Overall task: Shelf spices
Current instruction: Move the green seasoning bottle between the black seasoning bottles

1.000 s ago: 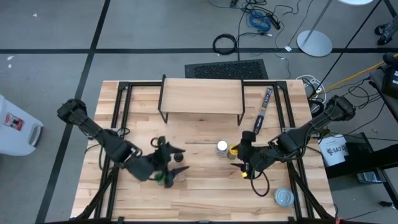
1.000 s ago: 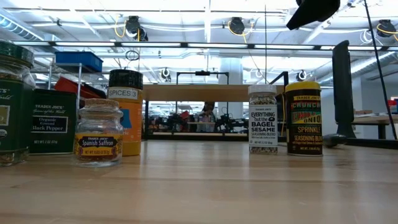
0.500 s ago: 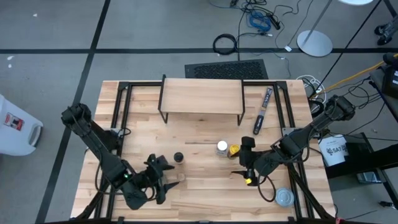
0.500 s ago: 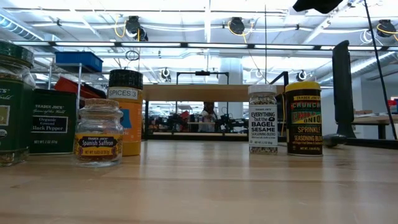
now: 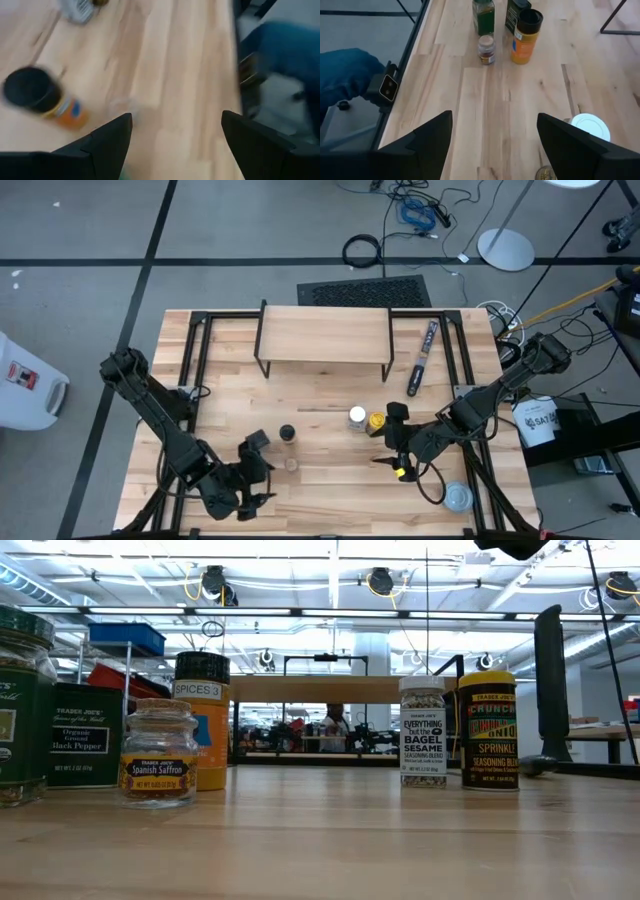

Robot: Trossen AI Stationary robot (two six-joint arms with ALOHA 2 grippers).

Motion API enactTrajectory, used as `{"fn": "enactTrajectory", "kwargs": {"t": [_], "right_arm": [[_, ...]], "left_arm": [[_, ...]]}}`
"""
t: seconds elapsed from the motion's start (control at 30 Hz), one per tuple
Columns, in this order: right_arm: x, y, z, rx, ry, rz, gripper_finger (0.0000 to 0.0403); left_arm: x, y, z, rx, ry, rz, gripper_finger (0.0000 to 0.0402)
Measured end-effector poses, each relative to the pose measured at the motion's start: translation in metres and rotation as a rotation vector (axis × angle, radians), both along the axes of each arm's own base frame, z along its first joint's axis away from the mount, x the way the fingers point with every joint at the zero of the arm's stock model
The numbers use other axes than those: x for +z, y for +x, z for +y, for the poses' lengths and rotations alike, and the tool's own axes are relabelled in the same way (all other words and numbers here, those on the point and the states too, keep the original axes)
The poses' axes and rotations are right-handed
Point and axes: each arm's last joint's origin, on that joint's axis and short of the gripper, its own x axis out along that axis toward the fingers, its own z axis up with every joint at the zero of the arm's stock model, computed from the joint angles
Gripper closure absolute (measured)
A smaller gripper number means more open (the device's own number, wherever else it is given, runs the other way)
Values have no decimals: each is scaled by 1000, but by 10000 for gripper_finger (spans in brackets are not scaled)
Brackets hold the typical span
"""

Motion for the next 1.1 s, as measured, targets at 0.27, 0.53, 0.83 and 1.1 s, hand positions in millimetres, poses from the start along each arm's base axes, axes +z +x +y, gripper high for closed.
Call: {"fn": "enactTrajectory", "kwargs": {"t": [0.27,0.53,0.83,1.1], "right_arm": [[0,0,0,30,-41,-6,124],[0,3,-5,77,-124,-16,124],[0,8,-14,41,-130,-14,124],[0,8,-14,29,-114,-12,124]], "left_arm": [[-12,-11,13,54,40,207,84],[-14,-16,14,113,-12,265,84],[-15,-19,19,177,33,269,84],[-23,-17,17,180,61,291,84]]}}
